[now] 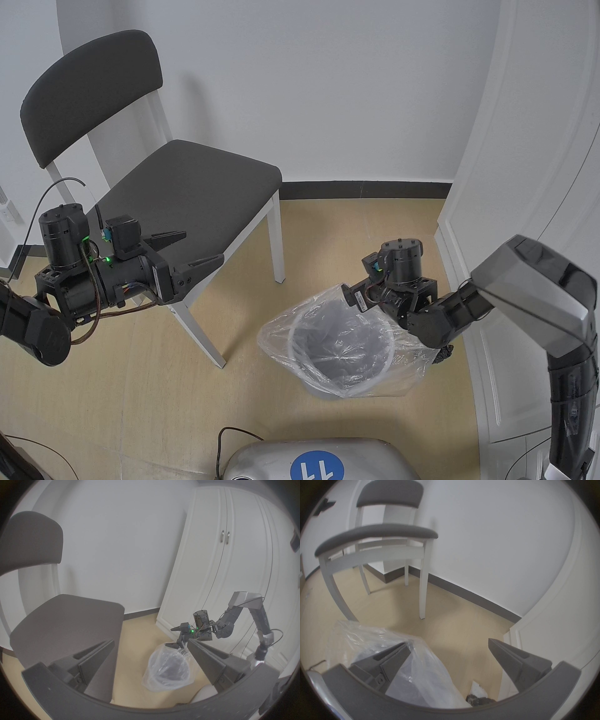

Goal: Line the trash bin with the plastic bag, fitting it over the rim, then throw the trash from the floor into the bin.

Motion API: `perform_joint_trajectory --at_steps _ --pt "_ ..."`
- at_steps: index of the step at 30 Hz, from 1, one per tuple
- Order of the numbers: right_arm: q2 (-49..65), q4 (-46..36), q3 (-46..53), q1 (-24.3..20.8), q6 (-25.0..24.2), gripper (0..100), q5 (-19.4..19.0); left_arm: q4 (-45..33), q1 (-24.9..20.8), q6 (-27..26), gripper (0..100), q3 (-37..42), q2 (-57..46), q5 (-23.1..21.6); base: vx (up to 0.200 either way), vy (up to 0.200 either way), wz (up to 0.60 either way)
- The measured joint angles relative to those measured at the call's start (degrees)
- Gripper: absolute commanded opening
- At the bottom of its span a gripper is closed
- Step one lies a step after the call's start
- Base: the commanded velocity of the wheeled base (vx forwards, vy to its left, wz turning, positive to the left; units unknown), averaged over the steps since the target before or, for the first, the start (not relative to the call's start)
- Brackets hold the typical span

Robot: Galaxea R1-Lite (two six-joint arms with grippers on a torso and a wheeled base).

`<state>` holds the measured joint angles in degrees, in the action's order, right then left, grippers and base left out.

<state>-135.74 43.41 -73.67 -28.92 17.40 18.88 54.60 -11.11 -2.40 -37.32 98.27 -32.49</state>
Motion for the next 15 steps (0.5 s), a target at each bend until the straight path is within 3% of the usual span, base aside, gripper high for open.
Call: perform_joint_trajectory --at_steps 7,15 --pt "9.86 -3.62 10.24 -2.36 -3.55 100 -0.09 1.87 -0.46 2.94 100 0.88 -0.06 -1.54 0.0 0.0 0.0" --pt "15.15 -4.19 22.95 -10.67 -4.46 100 0.35 -2.24 -0.46 3.44 100 -0.33 -0.39 -1.83 0.0 0.0 0.0"
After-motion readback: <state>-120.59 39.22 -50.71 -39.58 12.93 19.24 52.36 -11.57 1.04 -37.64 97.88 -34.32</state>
